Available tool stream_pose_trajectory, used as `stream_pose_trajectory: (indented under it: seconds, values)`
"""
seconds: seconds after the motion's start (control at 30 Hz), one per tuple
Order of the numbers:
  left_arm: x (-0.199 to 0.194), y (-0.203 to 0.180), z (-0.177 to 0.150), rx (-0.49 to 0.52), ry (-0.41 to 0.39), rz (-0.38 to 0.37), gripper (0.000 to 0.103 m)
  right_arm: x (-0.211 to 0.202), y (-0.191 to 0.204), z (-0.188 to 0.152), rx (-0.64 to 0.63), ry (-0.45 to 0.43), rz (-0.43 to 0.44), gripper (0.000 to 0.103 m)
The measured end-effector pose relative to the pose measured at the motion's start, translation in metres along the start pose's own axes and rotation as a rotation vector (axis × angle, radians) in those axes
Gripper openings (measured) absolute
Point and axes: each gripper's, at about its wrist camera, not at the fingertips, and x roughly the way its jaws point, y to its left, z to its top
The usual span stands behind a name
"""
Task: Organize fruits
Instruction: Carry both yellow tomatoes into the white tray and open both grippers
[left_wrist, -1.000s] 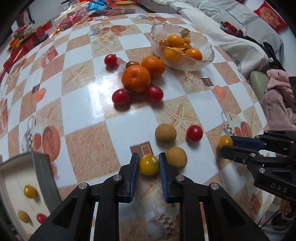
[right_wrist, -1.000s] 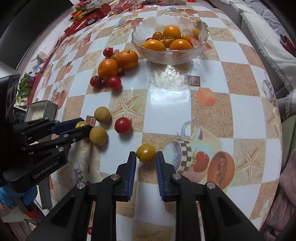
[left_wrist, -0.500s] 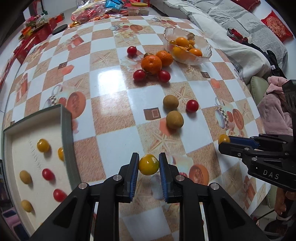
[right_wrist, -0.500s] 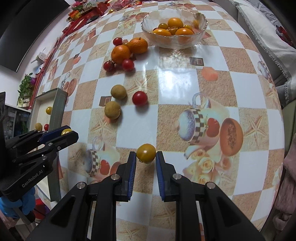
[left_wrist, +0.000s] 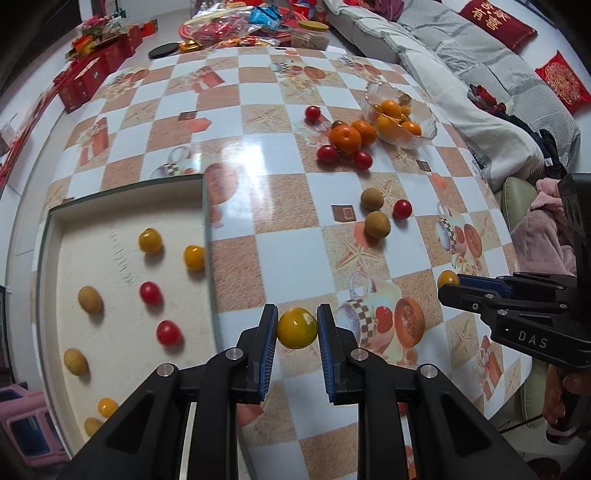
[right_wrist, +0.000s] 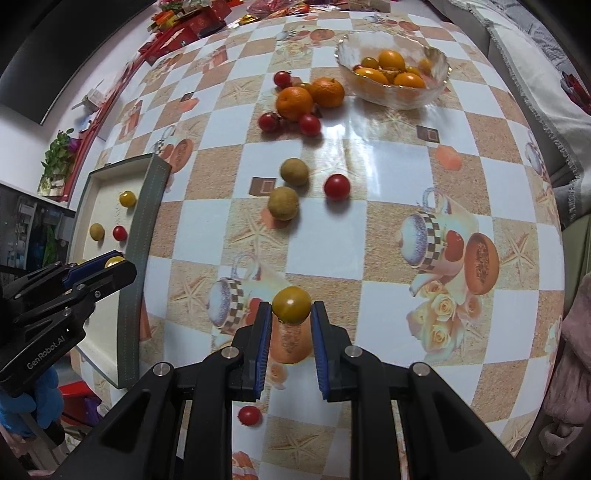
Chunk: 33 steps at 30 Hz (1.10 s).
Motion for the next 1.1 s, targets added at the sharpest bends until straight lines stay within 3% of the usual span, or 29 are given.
stream_pose_trajectory:
  seconds: [0.53, 1.1]
  values:
    - [-0.042, 0.083, -0.054, -0.161, -0.030, 0.084, 0.023, -0.005, 0.082, 0.004, -0.128, -0.002, 0.030, 0.023]
    - [-0.071, 0.131, -0.089, -0.225, -0.056, 0.118, 0.023, 0.000, 0.165, -0.004, -0.239, 0.018, 0.076, 0.023]
